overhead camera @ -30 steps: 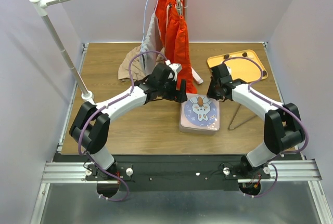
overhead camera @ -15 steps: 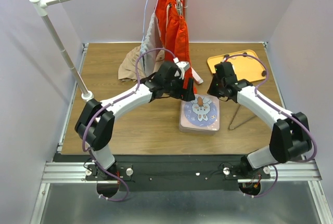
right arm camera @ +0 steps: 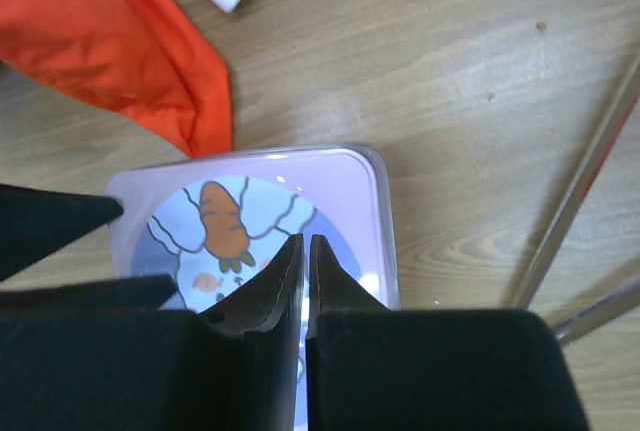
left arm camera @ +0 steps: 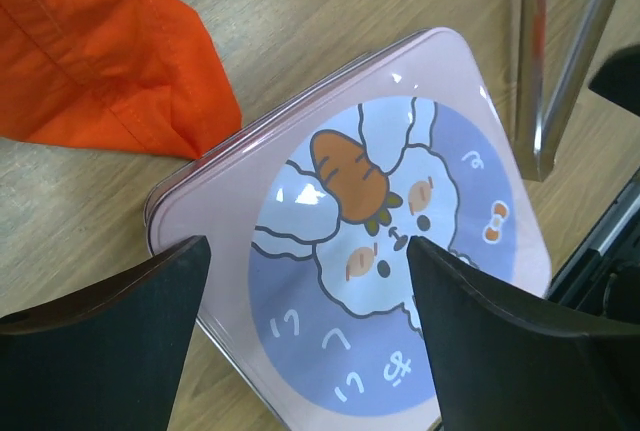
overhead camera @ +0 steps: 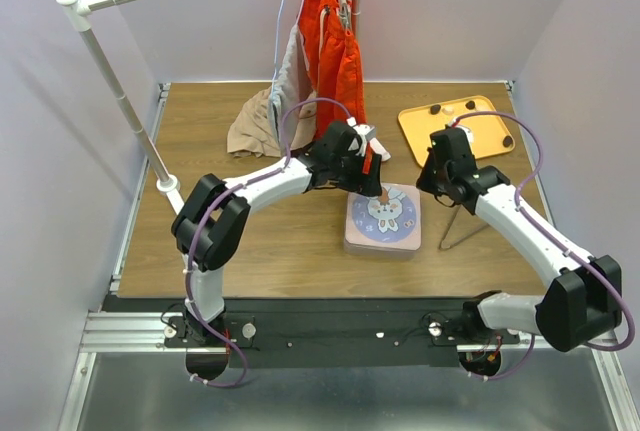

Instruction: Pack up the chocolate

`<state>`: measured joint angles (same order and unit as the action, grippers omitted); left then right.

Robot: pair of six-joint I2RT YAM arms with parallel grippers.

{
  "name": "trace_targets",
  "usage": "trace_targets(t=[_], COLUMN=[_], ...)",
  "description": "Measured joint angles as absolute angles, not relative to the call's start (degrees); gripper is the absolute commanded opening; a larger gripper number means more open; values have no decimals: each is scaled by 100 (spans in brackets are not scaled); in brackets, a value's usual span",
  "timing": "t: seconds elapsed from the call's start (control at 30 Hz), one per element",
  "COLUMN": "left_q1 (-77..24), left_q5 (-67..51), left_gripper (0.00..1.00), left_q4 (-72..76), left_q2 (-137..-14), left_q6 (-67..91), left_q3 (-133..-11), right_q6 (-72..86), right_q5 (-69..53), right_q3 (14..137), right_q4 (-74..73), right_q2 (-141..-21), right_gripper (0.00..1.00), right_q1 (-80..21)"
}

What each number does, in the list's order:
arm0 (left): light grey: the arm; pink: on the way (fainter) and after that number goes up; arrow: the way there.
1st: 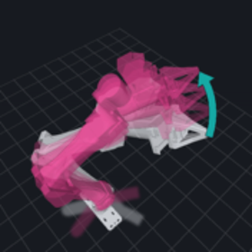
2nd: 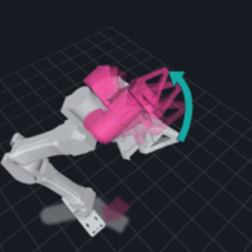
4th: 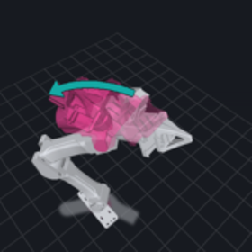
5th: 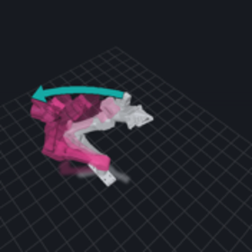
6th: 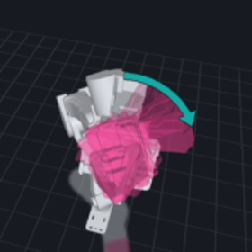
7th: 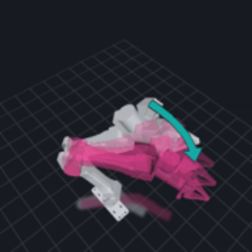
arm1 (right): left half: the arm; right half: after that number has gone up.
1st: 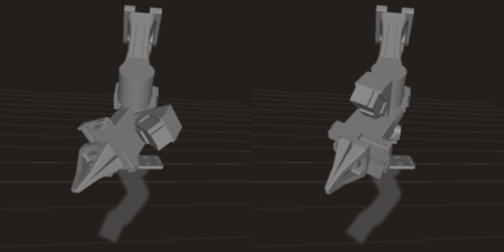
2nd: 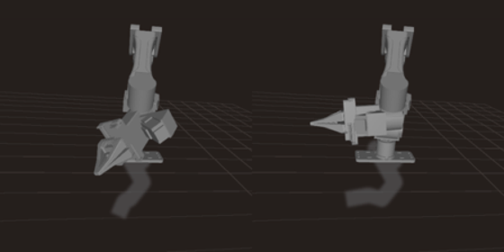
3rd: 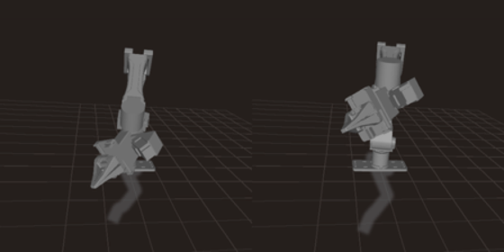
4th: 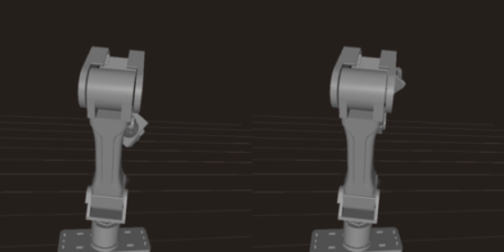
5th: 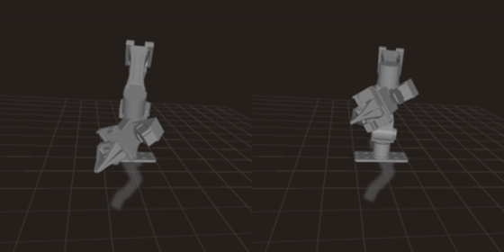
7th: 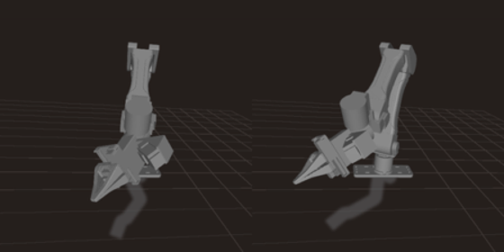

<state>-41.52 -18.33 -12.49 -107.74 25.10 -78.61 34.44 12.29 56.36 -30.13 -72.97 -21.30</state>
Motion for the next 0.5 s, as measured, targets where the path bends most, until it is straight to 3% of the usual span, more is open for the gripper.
trace_targets(t=[0.3, 0.5], left_q1=[-4165, -4165], left_q5=[-1406, -1146], left_gripper=[84, 74], left_q4=[-1212, -1476], left_q2=[-10888, -10840], left_q6=[2510, 2486], left_q3=[-7915, -7992], right_q6=[3507, 3509], right_q5=[1212, 1129], right_q3=[5389, 5529], right_q4=[-3205, -3293], right_q2=[-7238, -7286], right_gripper=[6, 6], right_q1=[-2130, -2128])
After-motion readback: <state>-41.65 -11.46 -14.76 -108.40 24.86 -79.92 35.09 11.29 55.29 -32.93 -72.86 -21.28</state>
